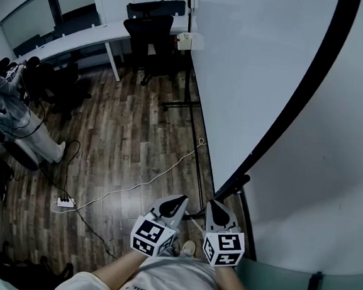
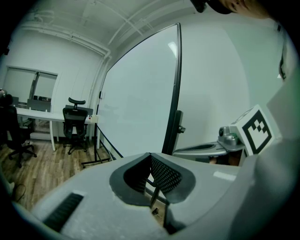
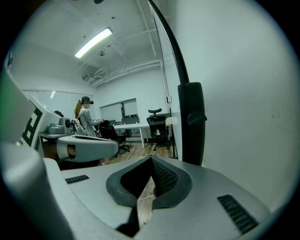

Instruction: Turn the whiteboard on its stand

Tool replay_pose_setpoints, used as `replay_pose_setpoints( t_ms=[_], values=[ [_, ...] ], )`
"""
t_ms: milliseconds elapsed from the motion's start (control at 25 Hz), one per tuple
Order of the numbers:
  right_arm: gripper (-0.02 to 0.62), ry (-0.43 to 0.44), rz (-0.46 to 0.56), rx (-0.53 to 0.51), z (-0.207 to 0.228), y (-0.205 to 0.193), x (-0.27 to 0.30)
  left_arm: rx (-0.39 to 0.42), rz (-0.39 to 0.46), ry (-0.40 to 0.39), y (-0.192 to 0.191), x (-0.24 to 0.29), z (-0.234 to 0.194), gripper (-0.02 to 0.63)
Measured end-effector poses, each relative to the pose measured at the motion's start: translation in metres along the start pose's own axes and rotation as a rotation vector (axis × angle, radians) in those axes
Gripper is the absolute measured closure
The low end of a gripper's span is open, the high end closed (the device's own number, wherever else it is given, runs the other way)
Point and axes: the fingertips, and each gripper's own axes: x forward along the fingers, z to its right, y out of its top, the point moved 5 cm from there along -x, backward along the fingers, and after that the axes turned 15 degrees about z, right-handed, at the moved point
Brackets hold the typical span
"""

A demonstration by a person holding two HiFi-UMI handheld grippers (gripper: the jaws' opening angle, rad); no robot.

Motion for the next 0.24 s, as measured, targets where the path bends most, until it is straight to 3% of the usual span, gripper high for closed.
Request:
replay_pose_setpoints(
  t_ms=[240],
  values=[
    [0.589, 0.004, -0.004, -0.004, -0.001, 0.0, -0.0005, -0.005, -0.005, -0.008, -0.001, -0.0008, 0.0012, 0.596]
  ],
)
